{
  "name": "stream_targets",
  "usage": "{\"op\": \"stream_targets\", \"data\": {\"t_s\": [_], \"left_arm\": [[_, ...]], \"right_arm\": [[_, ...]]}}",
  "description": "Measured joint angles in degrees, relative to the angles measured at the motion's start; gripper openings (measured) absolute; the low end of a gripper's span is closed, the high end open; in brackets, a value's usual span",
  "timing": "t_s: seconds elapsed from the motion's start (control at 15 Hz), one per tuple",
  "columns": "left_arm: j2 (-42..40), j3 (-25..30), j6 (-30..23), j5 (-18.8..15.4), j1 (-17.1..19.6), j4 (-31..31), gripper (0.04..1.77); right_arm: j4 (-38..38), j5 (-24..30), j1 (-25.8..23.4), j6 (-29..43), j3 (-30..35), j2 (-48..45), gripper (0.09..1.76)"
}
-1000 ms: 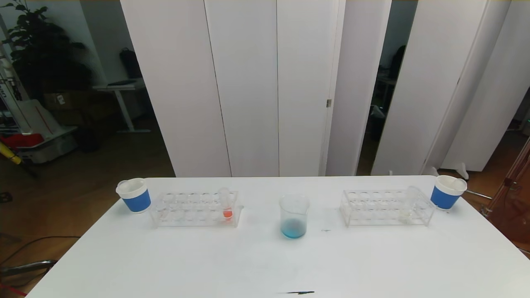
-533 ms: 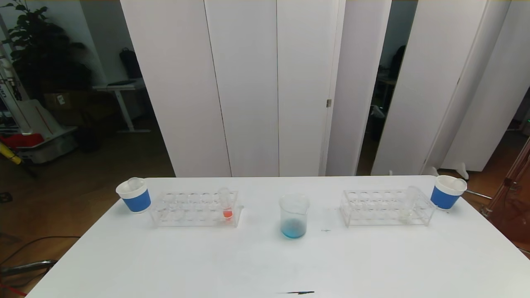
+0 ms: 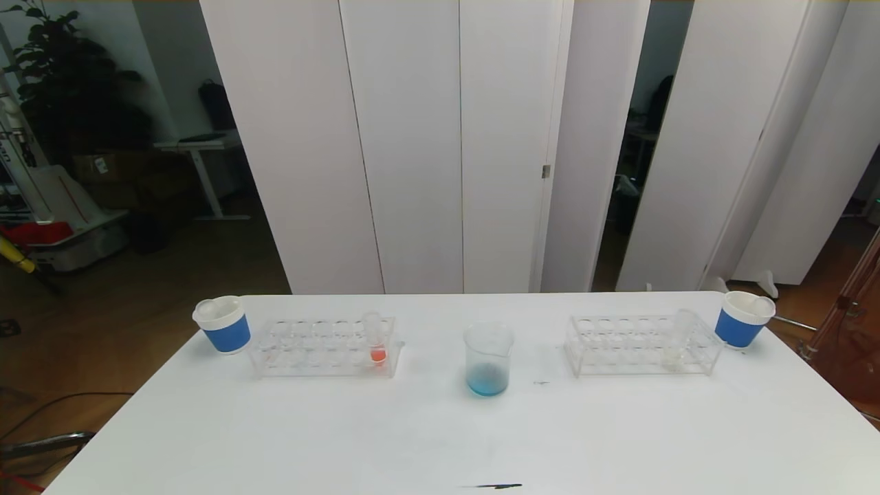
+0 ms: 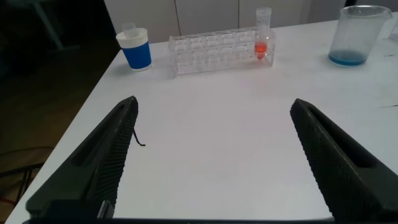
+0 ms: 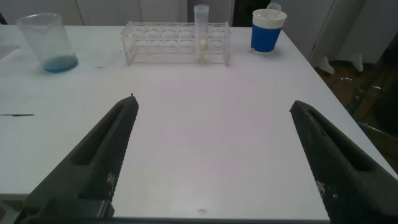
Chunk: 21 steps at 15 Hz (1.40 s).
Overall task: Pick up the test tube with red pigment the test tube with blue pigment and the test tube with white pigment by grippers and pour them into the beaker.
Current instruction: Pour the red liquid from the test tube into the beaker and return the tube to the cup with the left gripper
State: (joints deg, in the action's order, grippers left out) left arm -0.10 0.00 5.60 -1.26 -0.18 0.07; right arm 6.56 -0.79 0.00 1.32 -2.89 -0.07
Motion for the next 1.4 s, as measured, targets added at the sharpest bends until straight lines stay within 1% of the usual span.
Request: {"op": "stream_targets", "data": {"t_s": [1.4], "left_arm": [[0.02,0.0,0.0,0.0,0.0,0.0,1.75]], "right_arm": [[0.0,0.02,0.0,0.0,0.0,0.0,1.75]]}}
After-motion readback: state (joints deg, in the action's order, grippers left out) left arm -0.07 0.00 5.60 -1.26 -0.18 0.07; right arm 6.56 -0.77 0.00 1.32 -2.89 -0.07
